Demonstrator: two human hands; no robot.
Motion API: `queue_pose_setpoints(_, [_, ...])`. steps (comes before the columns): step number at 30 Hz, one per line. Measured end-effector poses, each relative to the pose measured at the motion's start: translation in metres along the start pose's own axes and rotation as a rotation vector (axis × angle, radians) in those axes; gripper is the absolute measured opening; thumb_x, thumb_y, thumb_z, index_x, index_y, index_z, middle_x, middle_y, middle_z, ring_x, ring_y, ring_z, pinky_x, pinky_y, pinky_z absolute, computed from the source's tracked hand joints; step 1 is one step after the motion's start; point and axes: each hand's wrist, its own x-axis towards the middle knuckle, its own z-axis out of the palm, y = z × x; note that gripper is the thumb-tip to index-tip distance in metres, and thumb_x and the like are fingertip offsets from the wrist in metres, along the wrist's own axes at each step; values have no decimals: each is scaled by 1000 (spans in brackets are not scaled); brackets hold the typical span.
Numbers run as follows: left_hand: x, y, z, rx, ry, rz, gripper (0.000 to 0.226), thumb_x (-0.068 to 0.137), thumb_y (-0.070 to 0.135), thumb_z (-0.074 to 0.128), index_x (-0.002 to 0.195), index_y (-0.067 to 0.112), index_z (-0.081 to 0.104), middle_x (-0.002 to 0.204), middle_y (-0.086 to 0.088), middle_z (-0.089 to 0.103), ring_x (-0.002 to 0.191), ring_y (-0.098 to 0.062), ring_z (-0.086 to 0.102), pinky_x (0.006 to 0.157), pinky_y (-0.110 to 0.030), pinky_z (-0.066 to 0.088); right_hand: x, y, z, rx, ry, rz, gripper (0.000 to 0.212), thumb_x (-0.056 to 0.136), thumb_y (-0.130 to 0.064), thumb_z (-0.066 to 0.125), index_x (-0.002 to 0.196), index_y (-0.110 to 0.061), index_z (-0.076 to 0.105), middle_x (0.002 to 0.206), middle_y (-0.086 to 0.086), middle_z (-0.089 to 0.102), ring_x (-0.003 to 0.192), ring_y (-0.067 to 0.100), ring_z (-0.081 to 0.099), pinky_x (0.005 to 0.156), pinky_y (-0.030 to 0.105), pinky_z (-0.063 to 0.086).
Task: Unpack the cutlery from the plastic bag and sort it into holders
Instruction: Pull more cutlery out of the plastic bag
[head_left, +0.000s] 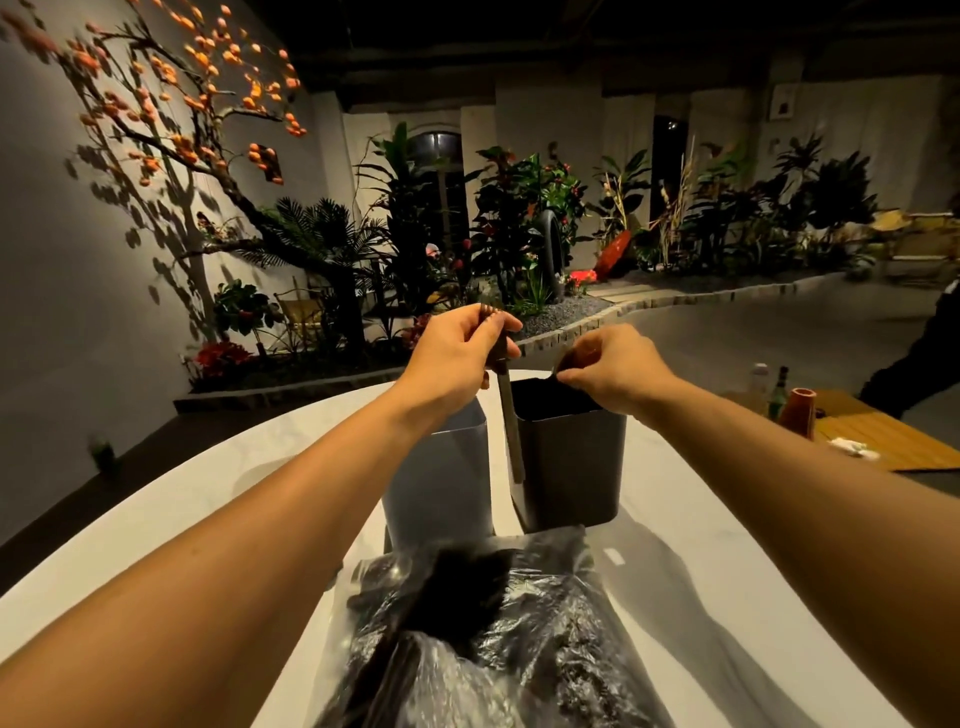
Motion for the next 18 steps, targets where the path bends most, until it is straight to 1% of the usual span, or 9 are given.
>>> queue_pose_setpoints(3, [1, -6, -2, -15, 3, 3, 21, 105, 18, 49, 111, 12, 67, 84, 1, 74, 69, -3, 69, 54, -18, 49, 4, 10, 5, -62, -26, 12, 14, 85, -19, 76, 99, -19, 73, 98, 4, 73, 95, 19, 67, 88, 40, 58])
queue_pose_setpoints(5, [1, -7, -5, -20, 16, 6, 18, 105, 16, 51, 113, 10, 66, 83, 1, 75, 71, -4, 71, 56, -20, 51, 7, 11, 5, -88, 61, -29, 19, 88, -21, 74, 107, -20, 70, 105, 1, 72, 99, 19, 66, 91, 40, 56])
queue_pose_setpoints(7, [-1, -6, -8, 0, 34, 17, 16, 104, 17, 52, 113, 10, 63, 84, 0, 77, 75, -7, 73, 56, -18, 52, 2, -2, 3, 15, 124, -109, 16, 92, -21, 68, 108, -20, 70, 104, -2, 70, 98, 15, 64, 89, 35, 56])
queue_pose_setpoints(8, [-3, -5, -10, 13, 45, 23, 14, 104, 17, 53, 113, 10, 61, 85, -1, 77, 76, -7, 73, 56, -16, 52, -3, -13, 1, 119, 94, -147, 14, 94, -22, 66, 107, -20, 70, 101, -3, 69, 93, 11, 64, 83, 30, 56])
queue_pose_setpoints(9, [-4, -4, -12, 24, 59, 30, 13, 103, 18, 54, 112, 10, 59, 86, -3, 76, 76, -7, 73, 58, -15, 52, -8, -26, 1, 244, 14, -167, 14, 95, -23, 65, 107, -19, 71, 97, -4, 70, 85, 7, 63, 75, 25, 55])
queue_pose_setpoints(11, [-5, -4, -20, 47, 106, 57, 10, 102, 18, 57, 109, 11, 58, 85, -5, 74, 77, -10, 73, 69, -22, 57, -22, -50, 3, 442, -213, -167, 18, 93, -25, 66, 109, -17, 70, 92, -1, 72, 69, 5, 61, 59, 20, 50])
queue_pose_setpoints(13, [-5, -4, -32, 54, 155, 92, 6, 101, 16, 59, 104, 12, 58, 85, -4, 72, 80, -14, 73, 76, -29, 59, -27, -64, 10, 406, -324, -202, 28, 89, -24, 71, 116, -16, 67, 96, 2, 73, 67, 8, 64, 59, 24, 52])
queue_pose_setpoints(16, [-8, 0, -49, 20, 205, 146, 2, 99, 11, 60, 101, 9, 59, 84, 1, 70, 79, -7, 71, 71, -25, 59, -29, -79, 25, 302, -296, -269, 34, 87, -16, 74, 120, -16, 63, 98, 0, 73, 77, 9, 71, 65, 23, 59])
queue_pose_setpoints(18, [-10, 5, -58, 0, 228, 160, 2, 99, 11, 61, 99, 10, 62, 89, -6, 73, 82, -15, 72, 68, -27, 60, -25, -88, 34, 356, -236, -284, 27, 88, -9, 72, 114, -10, 66, 96, 3, 73, 83, 13, 72, 68, 22, 59])
